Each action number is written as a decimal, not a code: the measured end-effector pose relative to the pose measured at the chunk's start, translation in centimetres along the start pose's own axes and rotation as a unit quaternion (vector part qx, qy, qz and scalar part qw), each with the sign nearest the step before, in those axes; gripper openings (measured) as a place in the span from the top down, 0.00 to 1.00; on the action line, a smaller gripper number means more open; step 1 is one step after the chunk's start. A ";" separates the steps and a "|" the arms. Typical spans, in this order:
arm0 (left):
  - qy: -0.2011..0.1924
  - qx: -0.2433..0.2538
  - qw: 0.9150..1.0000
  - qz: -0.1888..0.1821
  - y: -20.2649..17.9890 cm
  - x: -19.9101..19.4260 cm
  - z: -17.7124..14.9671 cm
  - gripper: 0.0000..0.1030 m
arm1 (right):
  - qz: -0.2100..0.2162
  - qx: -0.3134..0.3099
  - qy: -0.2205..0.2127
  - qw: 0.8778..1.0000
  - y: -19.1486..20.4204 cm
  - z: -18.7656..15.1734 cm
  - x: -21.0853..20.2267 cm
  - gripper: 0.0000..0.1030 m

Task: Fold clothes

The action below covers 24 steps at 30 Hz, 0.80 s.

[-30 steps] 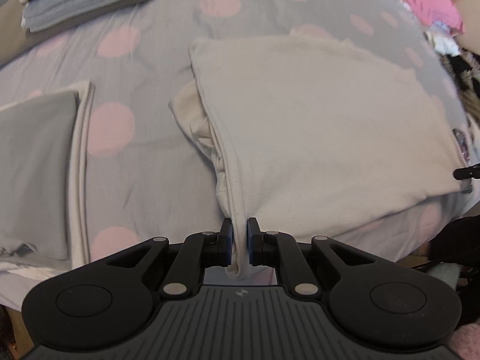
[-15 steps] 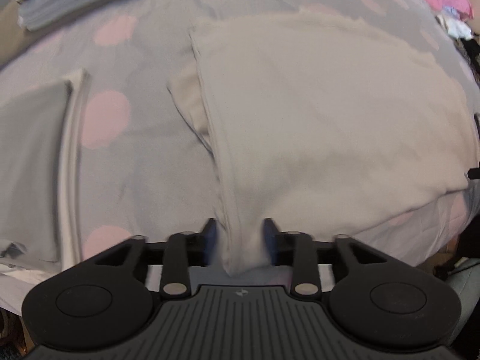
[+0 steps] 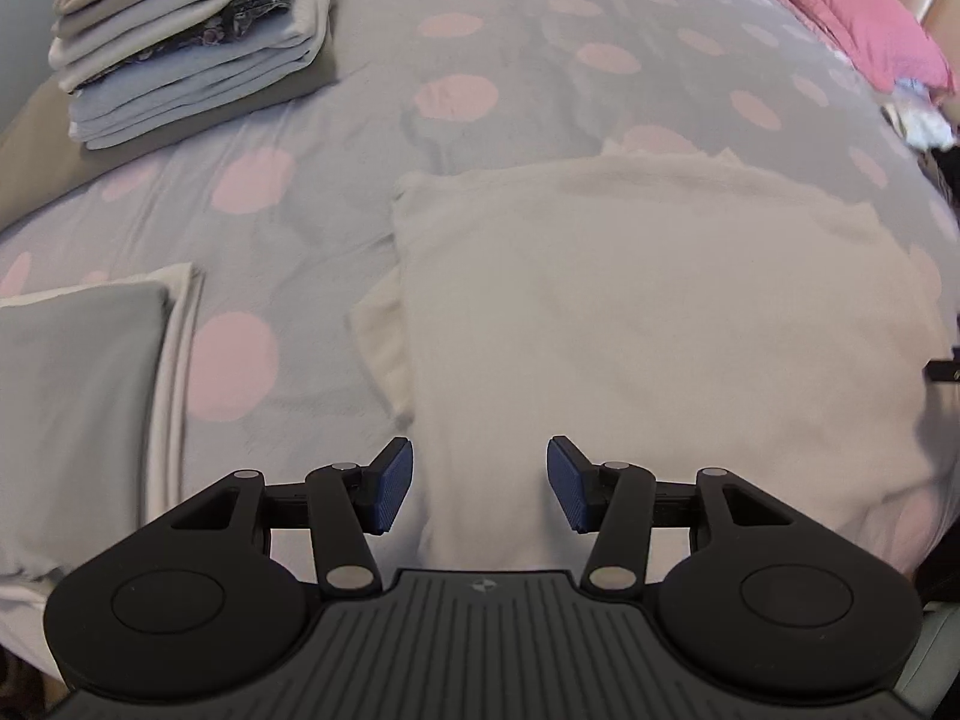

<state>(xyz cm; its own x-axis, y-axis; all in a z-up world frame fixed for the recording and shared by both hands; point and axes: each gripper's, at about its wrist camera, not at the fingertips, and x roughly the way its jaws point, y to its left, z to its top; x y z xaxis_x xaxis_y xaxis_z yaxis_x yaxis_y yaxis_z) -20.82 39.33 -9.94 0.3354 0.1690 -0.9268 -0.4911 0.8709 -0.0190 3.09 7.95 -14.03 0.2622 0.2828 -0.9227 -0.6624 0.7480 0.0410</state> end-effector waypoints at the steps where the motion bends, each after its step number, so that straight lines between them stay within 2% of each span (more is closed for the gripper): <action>1: -0.007 -0.004 1.000 0.001 -0.1 0.5 0.4 0.54 | -0.002 0.009 -0.003 1.000 -0.2 0.3 0.2 0.45; 6: -0.037 -0.033 0.999 0.005 0.2 2.9 1.4 0.56 | 0.007 0.098 -0.034 0.995 -1.9 1.5 1.0 0.41; 10: -0.058 -0.056 0.997 0.007 0.6 4.7 1.6 0.58 | 0.015 0.132 -0.055 0.990 -3.0 1.7 1.7 0.40; 14: -0.060 -0.033 0.997 0.020 0.3 5.5 1.5 0.58 | 0.031 0.143 -0.057 0.988 -4.2 2.5 2.9 0.35; 19: -0.050 -0.032 0.998 0.019 0.0 6.2 1.8 0.58 | 0.065 0.200 -0.050 0.976 -6.1 3.0 3.9 0.34; 24: -0.046 -0.042 0.998 0.011 0.4 6.4 1.9 0.58 | 0.073 0.214 -0.043 0.973 -6.1 2.5 4.6 0.36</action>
